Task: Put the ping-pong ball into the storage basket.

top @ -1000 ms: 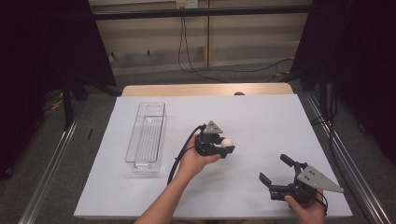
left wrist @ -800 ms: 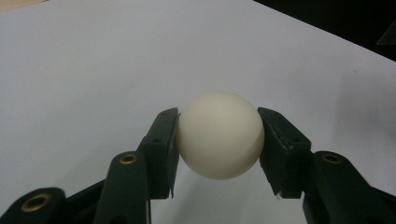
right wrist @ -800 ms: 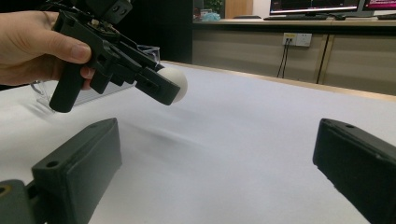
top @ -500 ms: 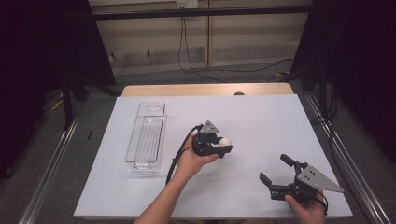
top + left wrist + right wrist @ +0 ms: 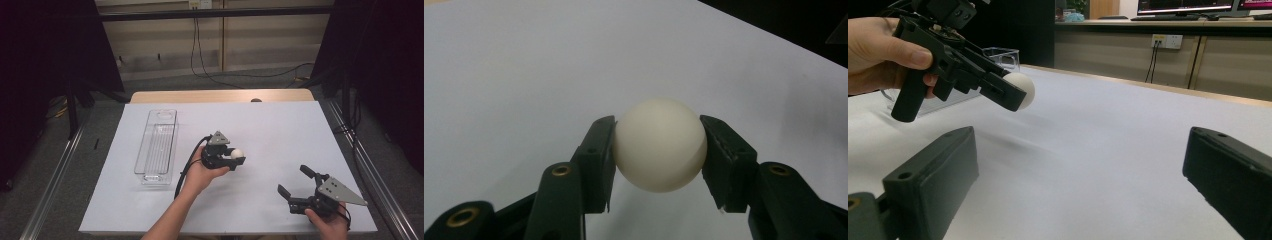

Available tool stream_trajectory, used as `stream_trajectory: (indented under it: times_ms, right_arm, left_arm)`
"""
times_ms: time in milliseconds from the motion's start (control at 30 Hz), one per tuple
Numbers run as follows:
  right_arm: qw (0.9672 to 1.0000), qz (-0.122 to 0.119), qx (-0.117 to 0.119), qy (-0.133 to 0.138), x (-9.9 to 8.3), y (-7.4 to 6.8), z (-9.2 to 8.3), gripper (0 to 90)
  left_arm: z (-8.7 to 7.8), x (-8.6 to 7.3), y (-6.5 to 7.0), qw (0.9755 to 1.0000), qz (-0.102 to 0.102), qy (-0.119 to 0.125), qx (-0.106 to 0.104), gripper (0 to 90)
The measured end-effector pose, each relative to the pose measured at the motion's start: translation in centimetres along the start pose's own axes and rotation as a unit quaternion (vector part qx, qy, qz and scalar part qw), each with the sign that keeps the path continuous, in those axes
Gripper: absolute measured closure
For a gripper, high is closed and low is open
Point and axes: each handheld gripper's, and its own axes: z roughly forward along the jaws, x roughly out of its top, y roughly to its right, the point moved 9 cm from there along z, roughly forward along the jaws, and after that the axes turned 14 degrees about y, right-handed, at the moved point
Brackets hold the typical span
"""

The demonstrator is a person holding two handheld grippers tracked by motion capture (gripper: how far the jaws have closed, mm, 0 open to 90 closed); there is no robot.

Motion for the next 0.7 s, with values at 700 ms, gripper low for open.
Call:
stream_trajectory:
  times_ms: [700]
  right_arm:
    - [1.0000,-0.001,-0.004,0.000,0.0,0.1,0.1,1.0]
  left_arm:
    - [-1.6,-0.5,-1.3,0.9996,-0.014,-0.003,0.023,51.1]
